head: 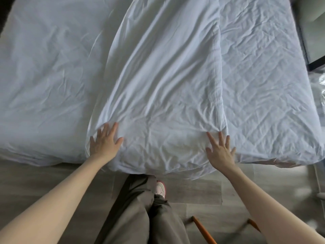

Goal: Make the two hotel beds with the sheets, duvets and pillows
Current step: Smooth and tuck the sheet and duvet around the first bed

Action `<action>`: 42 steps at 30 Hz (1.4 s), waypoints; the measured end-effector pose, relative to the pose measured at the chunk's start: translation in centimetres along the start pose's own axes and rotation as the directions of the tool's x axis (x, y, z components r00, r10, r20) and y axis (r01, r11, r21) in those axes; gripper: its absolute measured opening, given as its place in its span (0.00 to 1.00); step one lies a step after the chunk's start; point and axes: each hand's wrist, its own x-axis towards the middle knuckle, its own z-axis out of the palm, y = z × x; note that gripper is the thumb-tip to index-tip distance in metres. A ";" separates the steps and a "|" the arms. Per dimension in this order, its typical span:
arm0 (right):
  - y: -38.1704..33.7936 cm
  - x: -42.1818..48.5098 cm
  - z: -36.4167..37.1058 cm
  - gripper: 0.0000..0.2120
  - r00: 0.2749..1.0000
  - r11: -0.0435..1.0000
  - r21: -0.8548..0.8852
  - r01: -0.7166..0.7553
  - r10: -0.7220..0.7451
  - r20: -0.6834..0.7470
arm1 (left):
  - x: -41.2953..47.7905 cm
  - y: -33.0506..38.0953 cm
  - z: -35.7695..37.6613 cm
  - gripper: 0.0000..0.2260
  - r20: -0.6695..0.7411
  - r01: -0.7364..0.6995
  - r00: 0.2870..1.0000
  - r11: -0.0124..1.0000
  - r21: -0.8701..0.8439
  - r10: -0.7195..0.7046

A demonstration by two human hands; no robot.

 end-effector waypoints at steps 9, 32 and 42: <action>-10.5 -8.7 -7.4 0.33 0.902 0.916 0.034 0.401 -0.388 -0.188 | -9.0 2.4 -7.8 0.29 -0.234 -0.173 0.957 0.985 0.004 0.169; -47.7 -33.7 -4.7 0.31 0.534 0.646 -0.205 0.735 -0.738 -0.413 | -29.4 -29.4 -27.1 0.27 -0.673 -0.255 0.663 0.944 0.210 0.329; -61.0 -37.5 -4.4 0.29 0.453 0.640 -0.235 0.732 -0.714 -0.533 | -28.2 -41.1 -35.1 0.25 -0.691 -0.284 0.588 0.907 0.311 0.421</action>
